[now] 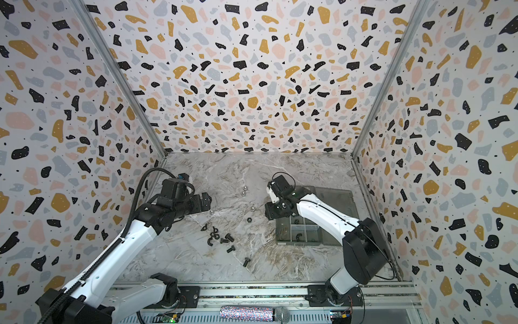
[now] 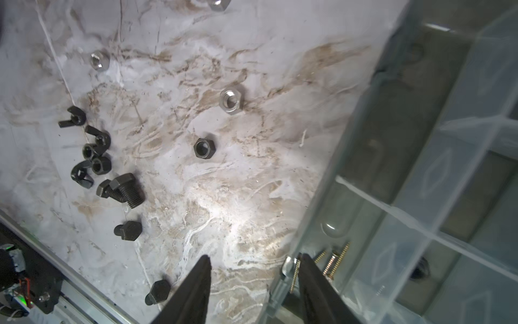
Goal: Sort the screws and nuts into containers
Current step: 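Move the right gripper out to a black hex nut and lower over it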
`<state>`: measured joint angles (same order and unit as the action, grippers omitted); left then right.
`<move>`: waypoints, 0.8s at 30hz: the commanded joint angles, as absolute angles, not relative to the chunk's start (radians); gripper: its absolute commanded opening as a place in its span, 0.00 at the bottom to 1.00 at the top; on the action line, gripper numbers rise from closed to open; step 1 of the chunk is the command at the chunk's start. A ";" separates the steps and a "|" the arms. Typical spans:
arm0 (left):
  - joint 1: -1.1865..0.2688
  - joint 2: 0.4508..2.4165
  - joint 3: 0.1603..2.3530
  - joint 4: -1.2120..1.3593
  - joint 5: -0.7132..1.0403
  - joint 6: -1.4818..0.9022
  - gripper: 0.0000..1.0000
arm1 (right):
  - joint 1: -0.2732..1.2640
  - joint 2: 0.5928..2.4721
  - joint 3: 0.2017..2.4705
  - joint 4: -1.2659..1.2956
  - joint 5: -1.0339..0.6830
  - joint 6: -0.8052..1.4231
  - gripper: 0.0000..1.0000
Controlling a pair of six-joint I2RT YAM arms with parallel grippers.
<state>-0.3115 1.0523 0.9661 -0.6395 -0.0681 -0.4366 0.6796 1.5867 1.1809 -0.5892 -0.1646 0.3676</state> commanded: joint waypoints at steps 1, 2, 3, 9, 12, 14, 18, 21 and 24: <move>-0.317 1.011 1.013 -0.734 -0.128 -0.412 1.00 | 0.720 1.638 1.247 -0.569 -0.144 0.351 0.53; -0.317 1.001 1.017 -0.750 -0.130 -0.410 1.00 | 0.732 1.663 1.258 -0.565 -0.143 0.346 0.53; -0.317 0.990 1.018 -0.760 -0.131 -0.409 1.00 | 0.745 1.680 1.266 -0.561 -0.141 0.343 0.53; -0.316 0.936 1.008 -0.798 -0.133 -0.411 1.00 | 0.791 1.806 1.341 -0.545 -0.120 0.327 0.53; -0.317 0.915 1.004 -0.823 -0.129 -0.406 1.00 | 0.801 1.854 1.373 -0.545 -0.110 0.325 0.53; -0.317 0.899 1.000 -0.839 -0.132 -0.403 1.00 | 0.804 1.883 1.397 -0.549 -0.106 0.325 0.53; -0.317 0.873 0.986 -0.852 -0.140 -0.403 1.00 | 0.808 1.924 1.424 -0.554 -0.109 0.319 0.53; -0.316 0.870 0.983 -0.854 -0.139 -0.401 1.00 | 0.814 1.954 1.445 -0.557 -0.110 0.310 0.53; -0.317 0.869 0.983 -0.857 -0.143 -0.396 1.00 | 0.819 1.983 1.471 -0.563 -0.109 0.307 0.53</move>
